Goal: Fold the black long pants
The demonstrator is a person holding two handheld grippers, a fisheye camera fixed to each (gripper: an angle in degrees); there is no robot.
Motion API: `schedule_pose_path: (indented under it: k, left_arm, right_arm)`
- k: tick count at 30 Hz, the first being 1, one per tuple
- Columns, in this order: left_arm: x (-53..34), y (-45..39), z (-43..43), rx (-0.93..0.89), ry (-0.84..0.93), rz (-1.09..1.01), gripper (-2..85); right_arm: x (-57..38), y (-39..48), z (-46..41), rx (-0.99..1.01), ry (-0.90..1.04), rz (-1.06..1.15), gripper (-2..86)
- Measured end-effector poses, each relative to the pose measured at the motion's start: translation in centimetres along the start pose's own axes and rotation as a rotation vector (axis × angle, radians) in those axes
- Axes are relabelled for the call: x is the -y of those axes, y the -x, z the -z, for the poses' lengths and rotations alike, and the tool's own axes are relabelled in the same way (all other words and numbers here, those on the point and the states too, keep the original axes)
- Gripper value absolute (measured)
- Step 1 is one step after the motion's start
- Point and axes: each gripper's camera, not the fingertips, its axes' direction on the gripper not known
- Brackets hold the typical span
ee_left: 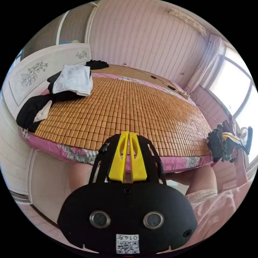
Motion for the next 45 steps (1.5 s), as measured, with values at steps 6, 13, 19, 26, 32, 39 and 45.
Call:
schedule_pose_path:
  k: [6,13,19,26,32,39,45]
  left_arm:
    - [-5.3,17.5,9.5,0.181,-0.214,0.444,-0.7]
    - [-1.0,28.8,12.3,0.185,-0.345,0.505,4.4]
    - [5.5,36.8,11.4,0.166,-0.361,0.567,9.8]
    - [9.4,42.7,11.6,0.141,-0.356,0.6,8.4]
    - [9.3,44.7,14.4,0.119,-0.356,0.685,-0.6]
    - [14.0,41.2,27.1,0.07,-0.678,0.429,-1.0]
    - [22.4,32.1,37.4,0.017,-0.829,0.042,-1.0]
  right_arm:
    - [16.7,15.6,-10.4,0.262,0.052,0.481,11.4]
    - [33.1,38.7,-23.0,0.329,0.167,1.005,11.8]
    - [42.7,54.0,-32.4,0.345,0.192,1.161,15.6]
    - [48.9,62.5,-43.8,0.23,0.234,1.073,16.0]
    - [50.9,61.9,-49.5,0.257,0.426,0.939,1.9]
    - [54.6,56.3,-41.0,0.471,0.198,0.859,-0.4]
    - [56.6,47.6,-29.3,0.693,-0.111,0.665,-0.5]
